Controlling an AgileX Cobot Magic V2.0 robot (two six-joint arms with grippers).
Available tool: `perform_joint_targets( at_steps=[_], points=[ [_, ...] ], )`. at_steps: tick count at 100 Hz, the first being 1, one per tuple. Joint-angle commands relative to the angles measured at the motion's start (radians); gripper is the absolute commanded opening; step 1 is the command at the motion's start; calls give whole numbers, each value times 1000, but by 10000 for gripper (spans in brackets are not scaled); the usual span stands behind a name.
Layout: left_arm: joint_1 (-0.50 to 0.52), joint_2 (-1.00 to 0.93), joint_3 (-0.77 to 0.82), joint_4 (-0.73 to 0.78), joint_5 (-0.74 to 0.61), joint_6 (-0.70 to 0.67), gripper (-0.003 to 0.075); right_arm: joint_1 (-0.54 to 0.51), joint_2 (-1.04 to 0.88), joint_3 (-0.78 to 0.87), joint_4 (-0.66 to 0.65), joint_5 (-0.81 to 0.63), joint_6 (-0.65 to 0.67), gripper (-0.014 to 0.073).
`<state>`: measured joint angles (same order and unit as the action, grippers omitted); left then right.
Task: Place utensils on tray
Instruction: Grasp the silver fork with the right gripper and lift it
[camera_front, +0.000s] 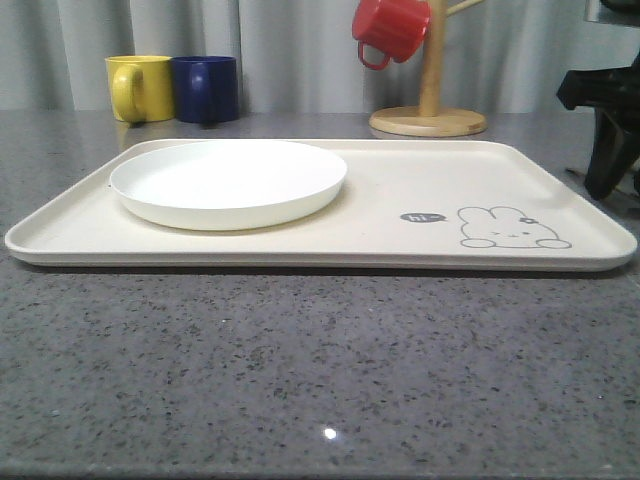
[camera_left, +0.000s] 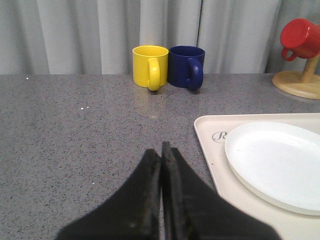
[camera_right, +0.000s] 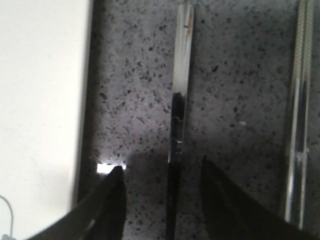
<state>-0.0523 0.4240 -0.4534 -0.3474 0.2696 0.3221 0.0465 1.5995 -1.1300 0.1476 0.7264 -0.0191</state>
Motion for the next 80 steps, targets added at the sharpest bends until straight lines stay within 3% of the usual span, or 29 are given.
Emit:
perform_joint_targets(
  at_steps=[1, 16, 30, 80],
  points=[
    [4, 6, -29, -8, -77, 2, -18, 2, -37, -35, 3, -38, -10, 264],
    [4, 6, -29, -8, -77, 2, -18, 2, -37, -35, 3, -32, -10, 133],
    [4, 6, -29, -8, -77, 2, -18, 2, -37, -35, 4, -32, -10, 62],
    [4, 6, -29, -8, -77, 2, -18, 2, -64, -72, 4, -1, -9, 55]
  ],
)
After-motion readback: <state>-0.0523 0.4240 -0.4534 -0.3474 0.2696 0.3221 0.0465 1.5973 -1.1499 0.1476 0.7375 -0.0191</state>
